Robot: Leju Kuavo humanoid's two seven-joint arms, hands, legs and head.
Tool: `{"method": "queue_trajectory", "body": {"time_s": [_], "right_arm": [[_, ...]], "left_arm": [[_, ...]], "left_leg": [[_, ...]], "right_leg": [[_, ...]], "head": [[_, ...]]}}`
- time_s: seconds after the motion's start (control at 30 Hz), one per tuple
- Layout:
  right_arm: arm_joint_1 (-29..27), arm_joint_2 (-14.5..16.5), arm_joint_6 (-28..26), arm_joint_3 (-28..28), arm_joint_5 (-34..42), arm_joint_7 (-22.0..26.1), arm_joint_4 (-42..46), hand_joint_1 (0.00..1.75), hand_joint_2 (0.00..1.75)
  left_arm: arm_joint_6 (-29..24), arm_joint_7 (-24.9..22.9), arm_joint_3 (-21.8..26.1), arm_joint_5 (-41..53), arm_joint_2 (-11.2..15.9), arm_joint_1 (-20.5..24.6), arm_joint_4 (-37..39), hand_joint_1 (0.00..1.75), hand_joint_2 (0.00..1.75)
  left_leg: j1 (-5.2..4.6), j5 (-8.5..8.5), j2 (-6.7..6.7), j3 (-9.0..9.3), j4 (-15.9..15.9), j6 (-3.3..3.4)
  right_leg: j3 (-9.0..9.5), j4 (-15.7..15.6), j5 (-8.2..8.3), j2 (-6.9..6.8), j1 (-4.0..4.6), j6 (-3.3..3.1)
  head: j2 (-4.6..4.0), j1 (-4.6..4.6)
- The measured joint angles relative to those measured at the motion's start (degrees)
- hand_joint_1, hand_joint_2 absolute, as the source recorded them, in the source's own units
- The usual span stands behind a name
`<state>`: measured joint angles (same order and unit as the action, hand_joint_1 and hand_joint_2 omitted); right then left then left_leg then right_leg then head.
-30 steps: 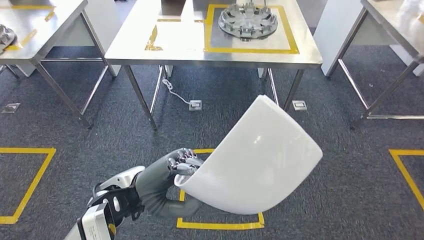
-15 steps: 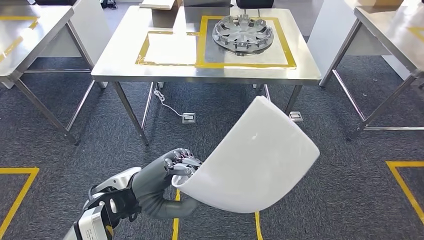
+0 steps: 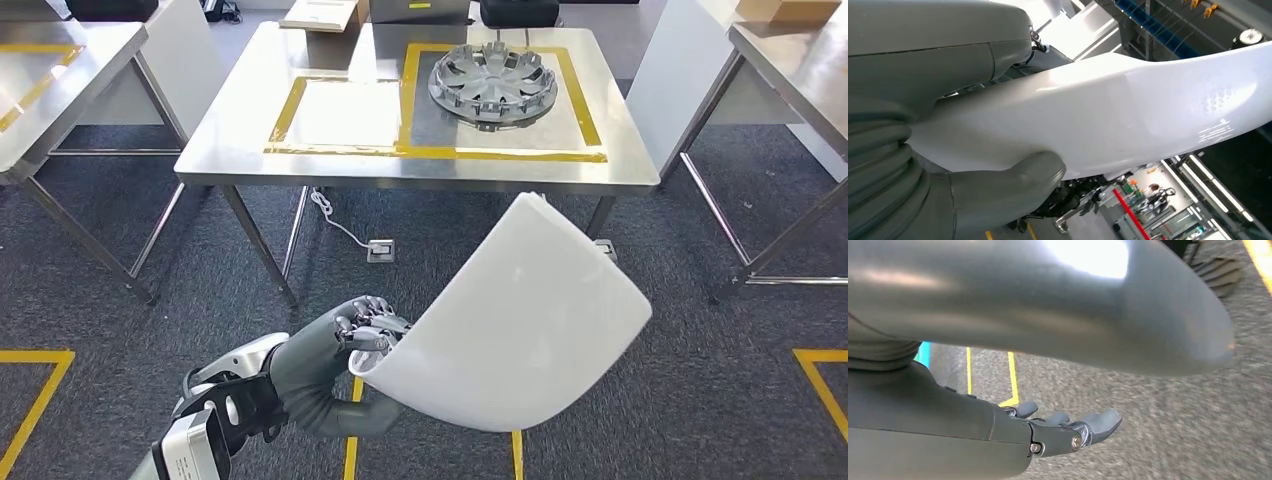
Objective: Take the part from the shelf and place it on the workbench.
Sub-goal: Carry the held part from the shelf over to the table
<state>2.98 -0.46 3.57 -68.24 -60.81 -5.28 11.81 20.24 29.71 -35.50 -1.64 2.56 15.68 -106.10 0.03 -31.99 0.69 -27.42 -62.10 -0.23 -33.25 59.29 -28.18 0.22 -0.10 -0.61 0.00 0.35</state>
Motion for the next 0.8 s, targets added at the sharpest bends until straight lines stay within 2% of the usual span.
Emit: {"method": "queue_trajectory", "body": {"time_s": [0.03,0.07,0.13,0.17,0.2,0.23,0.27,0.3,0.37,0.4,0.47,0.5,0.53,0.57,0.6,0.63,0.67,0.7,0.73,0.77,0.8], "right_arm": [[0.02,0.00,0.02,0.00,-0.06,-0.01,0.01,0.00,0.00],[0.04,0.00,0.03,0.00,-0.10,-0.01,0.01,0.00,0.00],[0.03,0.00,0.04,0.00,-0.10,-0.01,0.01,0.00,0.00],[-0.02,0.00,0.04,0.00,-0.10,-0.01,0.01,0.00,0.00],[-0.08,0.01,0.04,0.00,-0.10,-0.01,0.01,0.00,0.00],[-0.13,0.01,0.04,0.00,-0.10,-0.01,0.01,0.00,0.00],[-0.17,0.02,0.04,0.00,-0.12,-0.01,0.01,0.00,0.00],[-0.19,0.03,0.05,0.00,-0.13,-0.01,0.01,0.00,0.00],[-0.15,0.04,0.06,0.01,-0.16,-0.03,0.01,0.00,0.00],[-0.12,0.04,0.07,0.01,-0.17,-0.03,0.01,0.00,0.00],[0.09,0.02,0.08,0.02,-0.18,-0.04,0.01,0.00,0.00],[0.22,0.03,0.09,0.02,-0.18,-0.02,0.01,0.00,0.00],[0.37,0.04,0.10,0.02,-0.18,-0.01,0.01,0.00,0.00],[0.47,0.05,0.11,0.02,-0.18,-0.01,0.01,0.00,0.00],[0.44,0.07,0.12,0.02,-0.18,-0.01,0.01,0.00,0.00],[0.34,0.07,0.13,0.02,-0.18,-0.02,0.01,0.00,0.00],[0.18,0.07,0.13,0.02,-0.18,-0.02,0.01,0.00,0.00],[0.05,0.08,0.13,0.02,-0.18,-0.02,0.01,0.00,0.00],[-0.04,0.08,0.13,0.02,-0.18,-0.02,0.01,0.00,0.00],[-0.09,0.09,0.13,0.02,-0.18,-0.02,0.01,0.00,0.00],[-0.16,0.09,0.13,0.02,-0.18,-0.02,0.01,0.00,0.00]], "left_arm": [[0.00,-0.05,0.02,0.00,0.01,0.04,-0.10,1.75,1.75],[0.00,-0.10,0.04,0.01,0.03,0.00,-0.16,1.75,1.75],[0.00,-0.13,0.07,0.01,0.13,-0.28,-0.18,1.75,1.75],[0.00,-0.13,0.07,0.02,0.21,-0.49,-0.17,1.75,1.75],[0.00,-0.13,0.07,0.05,0.31,-0.67,-0.16,1.75,1.75],[0.00,-0.11,0.07,0.09,0.40,-0.79,-0.16,1.75,1.75],[0.00,-0.09,0.07,0.14,0.49,-0.89,-0.16,1.75,1.75],[0.00,-0.04,0.07,0.20,0.61,-1.07,-0.14,1.75,1.75],[0.01,0.13,0.07,0.32,0.87,-1.55,-0.07,1.75,1.75],[0.01,0.22,0.10,0.43,0.97,-1.75,-0.08,1.75,1.75],[0.02,0.38,0.15,0.62,0.92,-1.84,-0.30,1.75,1.75],[0.02,0.45,0.17,0.72,0.87,-1.83,-0.39,1.75,1.75],[0.02,0.50,0.17,0.79,0.83,-1.83,-0.47,1.75,1.75],[0.02,0.51,0.17,0.86,0.80,-1.87,-0.51,1.75,1.75],[0.02,0.52,0.17,0.93,0.81,-1.88,-0.50,1.75,1.75],[0.02,0.52,0.17,0.97,0.81,-1.90,-0.48,1.75,1.75],[0.03,0.51,0.17,0.98,0.81,-1.91,-0.46,1.75,1.75],[0.03,0.50,0.17,0.98,0.81,-1.92,-0.44,1.75,1.75],[0.05,0.50,0.17,0.98,0.81,-1.92,-0.42,1.75,1.75],[0.07,0.49,0.17,0.98,0.81,-1.91,-0.38,1.75,1.75],[0.08,0.49,0.17,0.97,0.81,-1.91,-0.32,1.75,1.75]], "left_leg": [[0.00,-0.36,-0.09,-0.88,-1.98,-0.21],[0.05,-1.24,-0.17,-2.60,-4.91,-0.42],[0.17,-4.10,-0.22,-7.42,-11.10,-0.81],[0.22,-5.38,-0.23,-9.59,-12.91,-0.96],[0.23,-5.90,-0.25,-11.00,-13.06,-0.99],[0.23,-5.26,-0.27,-11.66,-11.53,-0.94],[0.23,-3.11,-0.31,-11.72,-8.59,-0.83],[0.23,0.77,-0.43,-11.60,-5.10,-0.65],[0.02,6.30,-0.69,-11.35,-0.37,-0.04],[-0.09,7.48,-0.70,-11.24,0.47,0.41],[-0.06,6.63,-0.42,-10.23,0.99,1.34],[0.08,6.28,-0.33,-9.39,1.49,1.71],[0.21,5.88,-0.32,-8.39,2.00,2.00],[0.32,5.43,-0.32,-7.32,2.53,2.20],[0.34,4.88,-0.34,-6.31,2.97,2.35],[0.33,4.27,-0.28,-5.29,3.36,2.41],[0.33,3.57,-0.19,-4.17,3.67,2.41],[0.33,2.78,-0.10,-2.96,3.89,2.39],[0.33,1.92,-0.04,-1.71,4.02,2.34],[0.32,1.02,-0.01,-0.47,4.07,2.27],[0.31,0.08,-0.02,0.58,4.12,2.17]], "right_leg": [[0.81,-0.09,-0.08,-0.01,-0.11,-0.32],[1.52,-0.13,-0.44,-0.04,-0.20,-0.56],[2.53,-0.14,-1.52,-0.04,-0.22,-0.75],[3.09,-0.14,-2.11,0.00,-0.25,-0.73],[3.79,-0.14,-2.75,0.07,-0.29,-0.65],[4.64,-0.13,-3.45,0.13,-0.35,-0.52],[5.57,-0.14,-4.23,0.18,-0.42,-0.34],[6.40,-0.14,-5.06,0.19,-0.45,-0.10],[7.57,-0.39,-6.48,0.27,-0.40,0.58],[8.02,-0.50,-6.81,0.25,-0.34,1.01],[8.32,0.18,-6.25,0.16,-0.30,1.86],[7.57,2.13,-5.12,0.10,-0.30,2.21],[5.78,5.08,-3.97,0.08,-0.34,2.46],[3.24,8.71,-3.37,0.04,-0.38,2.67],[0.37,12.17,-3.81,0.02,-0.41,2.84],[-2.36,14.57,-5.59,0.01,-0.43,2.92],[-4.62,15.68,-7.92,0.01,-0.43,2.98],[-6.26,15.41,-9.91,0.01,-0.42,2.97],[-7.24,13.86,-10.66,0.01,-0.41,2.89],[-7.67,11.24,-9.49,0.01,-0.38,2.72],[-7.72,7.77,-6.05,-0.02,-0.32,2.44]], "head": [[0.00,-0.11],[0.00,-0.27],[0.00,-0.56],[0.00,-0.61],[0.00,-0.64],[0.00,-0.67],[0.00,-0.71],[0.00,-0.76],[0.00,-0.89],[0.00,-0.92],[0.00,-0.92],[0.00,-0.85],[0.00,-0.75],[0.00,-0.64],[0.00,-0.50],[0.00,-0.40],[0.00,-0.34],[0.00,-0.28],[0.00,-0.22],[0.00,-0.17],[0.00,-0.12]]}}
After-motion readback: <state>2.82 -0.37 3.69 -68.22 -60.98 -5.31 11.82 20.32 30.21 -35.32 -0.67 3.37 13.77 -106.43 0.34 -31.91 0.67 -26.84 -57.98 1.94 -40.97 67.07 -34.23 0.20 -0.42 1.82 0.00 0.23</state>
